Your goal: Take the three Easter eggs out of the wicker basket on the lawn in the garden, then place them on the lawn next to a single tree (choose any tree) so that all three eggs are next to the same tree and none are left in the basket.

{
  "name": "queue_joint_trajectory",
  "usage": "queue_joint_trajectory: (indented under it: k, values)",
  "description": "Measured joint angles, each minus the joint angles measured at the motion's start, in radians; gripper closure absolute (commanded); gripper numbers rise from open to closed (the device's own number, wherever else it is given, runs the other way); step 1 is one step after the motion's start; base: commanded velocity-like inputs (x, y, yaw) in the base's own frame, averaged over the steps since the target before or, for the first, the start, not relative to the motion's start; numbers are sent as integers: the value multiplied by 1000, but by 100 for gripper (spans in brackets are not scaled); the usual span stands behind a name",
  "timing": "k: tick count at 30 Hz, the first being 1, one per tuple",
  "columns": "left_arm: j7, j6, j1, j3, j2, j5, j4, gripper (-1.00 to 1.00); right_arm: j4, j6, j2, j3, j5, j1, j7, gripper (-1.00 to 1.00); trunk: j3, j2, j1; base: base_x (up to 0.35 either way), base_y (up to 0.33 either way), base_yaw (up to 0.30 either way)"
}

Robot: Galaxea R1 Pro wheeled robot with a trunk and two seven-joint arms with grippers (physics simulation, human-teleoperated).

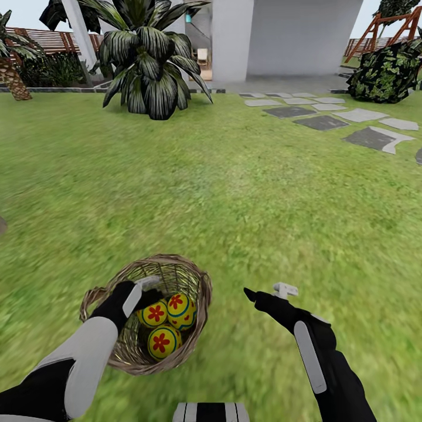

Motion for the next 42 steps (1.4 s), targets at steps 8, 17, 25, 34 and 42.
queue_joint_trajectory:
  k: [8,17,25,34,42]
  values:
    - [-1,-1,0,0,1,0,-20,-100,0,-1,0,0,0,0,0,-100,-15,-1,2,0,0,0]
    - [-1,-2,0,0,0,0,-21,-100,0,0,-1,0,0,0,0,-100,-31,-2,4,0,0,0]
    - [-1,-19,0,0,0,0,-21,-100,0,-1,-1,0,0,0,0,-100,-50,-3,6,0,0,0]
    - [-1,-33,0,-1,-1,0,-21,-100,0,-1,-1,0,0,0,0,-100,-62,-4,7,0,0,0]
    - [-1,-35,0,-2,-2,0,-21,-100,0,-1,-1,0,0,0,0,-100,-77,-5,9,0,0,0]
